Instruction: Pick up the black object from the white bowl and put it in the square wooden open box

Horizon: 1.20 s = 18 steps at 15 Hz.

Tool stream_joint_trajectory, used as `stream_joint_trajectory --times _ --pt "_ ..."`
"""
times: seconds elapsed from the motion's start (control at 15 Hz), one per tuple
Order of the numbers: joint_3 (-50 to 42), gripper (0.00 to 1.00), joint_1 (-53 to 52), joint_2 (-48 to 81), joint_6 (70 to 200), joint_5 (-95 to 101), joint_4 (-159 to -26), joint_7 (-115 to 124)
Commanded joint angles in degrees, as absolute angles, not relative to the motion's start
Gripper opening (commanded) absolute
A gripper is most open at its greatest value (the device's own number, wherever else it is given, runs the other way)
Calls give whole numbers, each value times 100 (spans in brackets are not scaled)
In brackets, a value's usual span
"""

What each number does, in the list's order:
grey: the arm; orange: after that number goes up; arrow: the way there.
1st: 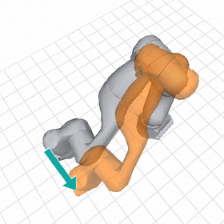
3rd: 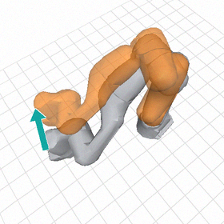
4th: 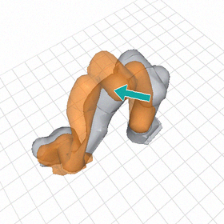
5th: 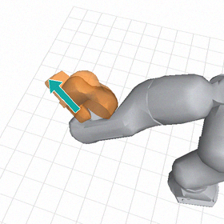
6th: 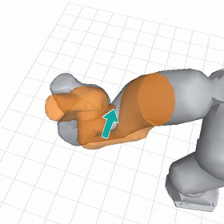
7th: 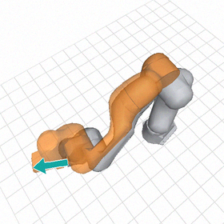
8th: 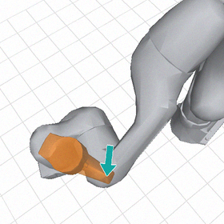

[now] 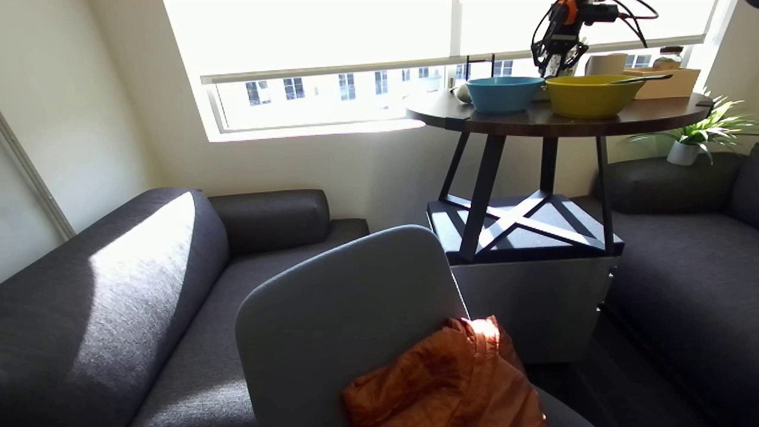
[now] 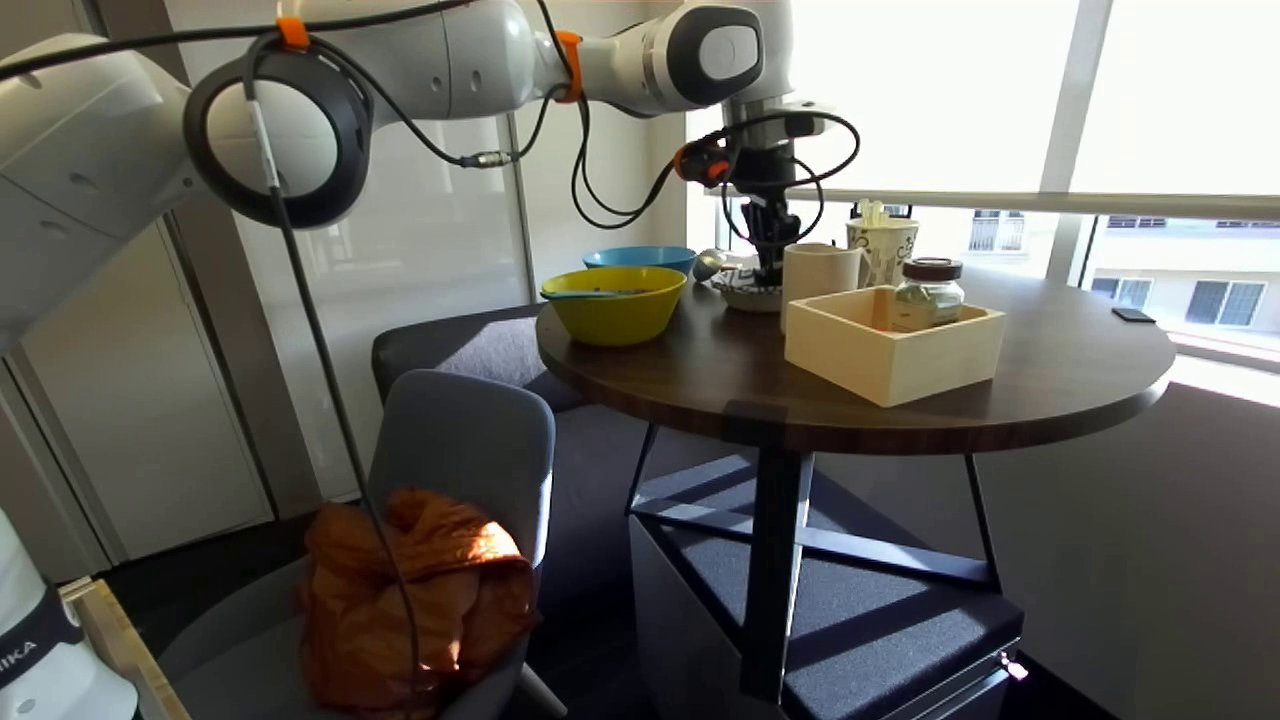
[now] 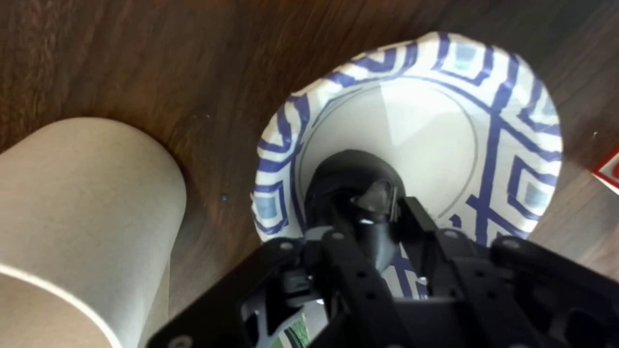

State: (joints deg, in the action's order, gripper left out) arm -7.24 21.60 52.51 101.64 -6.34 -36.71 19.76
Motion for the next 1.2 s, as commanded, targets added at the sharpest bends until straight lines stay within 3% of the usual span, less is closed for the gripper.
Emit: stream_joint_trajectory --times 0.0,0.67,0.93,1.13 --pt "-732 0 2111 5257 9776 -598 -3346 2039" --pt "-691 3 2052 4729 9523 -725 -3057 2117" --pt "-753 3 2363 4349 9497 -775 -2882 2533" --pt "-726 3 2891 4416 8771 -811 -2216 2780"
